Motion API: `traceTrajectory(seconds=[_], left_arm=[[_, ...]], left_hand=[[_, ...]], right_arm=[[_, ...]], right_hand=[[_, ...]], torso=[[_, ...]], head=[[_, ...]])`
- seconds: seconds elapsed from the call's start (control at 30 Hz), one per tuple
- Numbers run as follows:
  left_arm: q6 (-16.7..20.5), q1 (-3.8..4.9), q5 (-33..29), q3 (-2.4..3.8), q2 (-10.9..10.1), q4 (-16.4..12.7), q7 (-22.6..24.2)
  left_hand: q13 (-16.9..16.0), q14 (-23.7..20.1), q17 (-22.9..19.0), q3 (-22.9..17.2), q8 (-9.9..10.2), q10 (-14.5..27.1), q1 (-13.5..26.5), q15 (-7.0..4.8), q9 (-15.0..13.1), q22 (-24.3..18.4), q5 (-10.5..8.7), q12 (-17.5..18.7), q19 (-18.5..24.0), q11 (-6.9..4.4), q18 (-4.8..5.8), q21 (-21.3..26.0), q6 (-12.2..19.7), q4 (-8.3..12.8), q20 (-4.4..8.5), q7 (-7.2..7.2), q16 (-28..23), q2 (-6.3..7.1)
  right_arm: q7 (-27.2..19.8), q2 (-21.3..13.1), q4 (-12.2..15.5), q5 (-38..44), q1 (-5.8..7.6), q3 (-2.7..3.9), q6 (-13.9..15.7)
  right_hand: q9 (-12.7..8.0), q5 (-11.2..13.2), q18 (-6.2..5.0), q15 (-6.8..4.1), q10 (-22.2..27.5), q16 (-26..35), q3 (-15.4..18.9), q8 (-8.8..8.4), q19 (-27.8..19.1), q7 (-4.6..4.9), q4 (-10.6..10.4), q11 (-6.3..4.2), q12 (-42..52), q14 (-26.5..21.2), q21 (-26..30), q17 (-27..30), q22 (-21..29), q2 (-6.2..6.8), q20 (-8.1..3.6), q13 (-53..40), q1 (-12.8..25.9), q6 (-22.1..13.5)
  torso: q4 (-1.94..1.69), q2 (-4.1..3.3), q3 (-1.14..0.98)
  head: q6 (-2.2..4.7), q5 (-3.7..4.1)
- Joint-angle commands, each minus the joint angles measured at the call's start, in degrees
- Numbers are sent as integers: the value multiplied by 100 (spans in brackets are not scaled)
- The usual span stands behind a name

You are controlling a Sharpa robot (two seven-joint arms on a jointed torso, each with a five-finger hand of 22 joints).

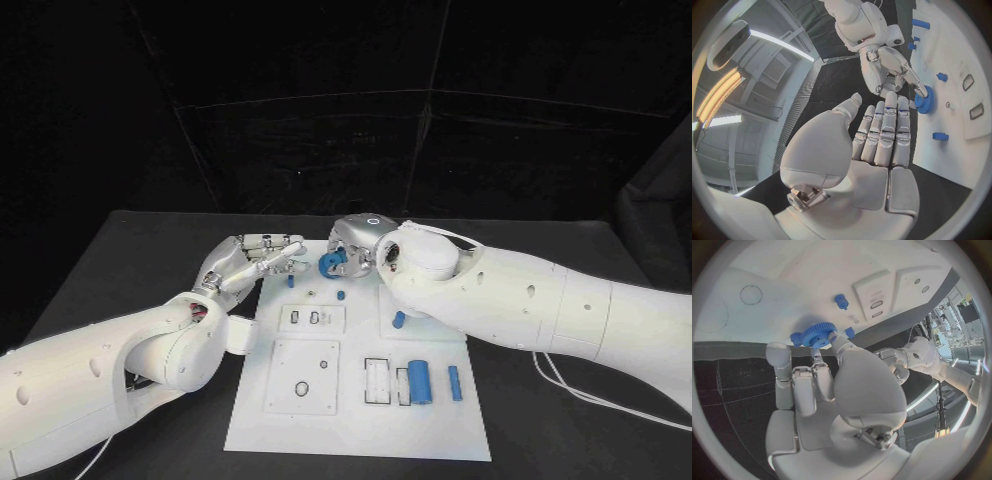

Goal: Assemble the parts on the task board

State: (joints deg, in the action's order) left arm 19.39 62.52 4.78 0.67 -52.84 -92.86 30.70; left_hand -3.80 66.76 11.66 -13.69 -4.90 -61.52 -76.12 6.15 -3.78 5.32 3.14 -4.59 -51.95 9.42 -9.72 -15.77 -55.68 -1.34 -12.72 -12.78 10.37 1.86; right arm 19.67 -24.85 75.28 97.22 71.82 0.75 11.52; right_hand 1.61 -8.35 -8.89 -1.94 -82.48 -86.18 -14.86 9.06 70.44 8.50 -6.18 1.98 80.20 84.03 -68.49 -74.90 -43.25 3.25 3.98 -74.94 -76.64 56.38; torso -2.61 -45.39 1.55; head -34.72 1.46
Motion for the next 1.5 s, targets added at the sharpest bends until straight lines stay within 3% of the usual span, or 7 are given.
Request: traceTrajectory(seconds=[0.03,0.4,0.57,0.8,1.0,1.23,1.5], left_arm=[[-73,10,34,4,4,-1,46],[-76,11,34,4,16,30,38],[-76,11,34,4,17,34,36],[-72,11,34,4,20,39,32],[-74,12,34,4,23,46,29],[-83,11,34,4,19,71,32],[-115,11,34,4,7,107,40]], left_hand=[[8,-16,9,-9,35,47,-23,22,-2,-10,-8,21,-5,2,-83,23,13,34,-31,1,-24,-47],[8,-16,9,-9,35,47,-23,22,-2,-10,-8,21,-5,2,-83,23,13,34,-31,1,-24,-47],[7,-17,13,-14,32,40,-20,21,-3,-14,-9,16,-5,0,-83,26,4,43,-31,3,-31,-49],[7,-17,13,-14,32,40,-20,21,-3,-14,-9,16,-5,0,-83,26,4,43,-31,3,-31,-49],[7,-16,14,-13,33,40,-17,21,-3,-14,-9,16,-5,1,-83,27,4,43,-31,2,-32,-48],[8,-16,15,-13,33,40,-15,21,-3,-15,-9,16,-5,1,-83,28,4,44,-31,1,-33,-48],[8,-16,16,-14,34,40,-13,22,-3,-16,-9,15,-5,1,-83,29,3,46,-31,1,-35,-49]], right_arm=[[182,7,-30,127,-10,-17,-20],[214,10,-36,165,-14,-19,-156],[199,1,-36,146,-15,-20,-209],[187,1,-69,-25,-15,-20,-286],[166,-49,-59,-105,-18,-21,-29],[-728,-527,227,-604,-43,-22,1372],[-1955,-1611,648,-2412,-42,-22,956]], right_hand=[[215,-10,69,6,41,-7,-21,-66,-47,-112,4,42,-45,418,7,-614,16,52,17,-189,80,258],[215,-24,55,106,209,3,199,-412,-106,9,37,157,-268,412,78,-605,124,375,108,39,357,-130],[229,12,49,131,232,1,488,-492,-116,29,-151,182,-301,413,98,-617,152,451,139,63,647,-180],[242,-343,48,144,221,-12,1040,-515,-103,36,-781,192,-288,420,93,-651,156,293,152,26,1237,-157],[242,-575,50,142,214,-14,1238,-518,-97,34,-926,193,-279,421,88,-659,153,200,151,6,1328,-151],[246,-1058,51,124,167,-16,1252,-511,-80,15,-672,171,-235,422,68,-664,143,54,136,-62,808,-99],[239,-830,-4,123,340,156,1280,-519,-299,21,-239,171,-476,345,291,-346,510,46,136,166,224,-110]], torso=[[6,-1,-1],[7,3,0],[4,-2,-2],[2,-1,-1],[8,0,-3],[25,20,-10],[123,78,-39]], head=[[1,-3],[0,5],[-2,3],[1,11],[9,13],[48,37],[95,117]])
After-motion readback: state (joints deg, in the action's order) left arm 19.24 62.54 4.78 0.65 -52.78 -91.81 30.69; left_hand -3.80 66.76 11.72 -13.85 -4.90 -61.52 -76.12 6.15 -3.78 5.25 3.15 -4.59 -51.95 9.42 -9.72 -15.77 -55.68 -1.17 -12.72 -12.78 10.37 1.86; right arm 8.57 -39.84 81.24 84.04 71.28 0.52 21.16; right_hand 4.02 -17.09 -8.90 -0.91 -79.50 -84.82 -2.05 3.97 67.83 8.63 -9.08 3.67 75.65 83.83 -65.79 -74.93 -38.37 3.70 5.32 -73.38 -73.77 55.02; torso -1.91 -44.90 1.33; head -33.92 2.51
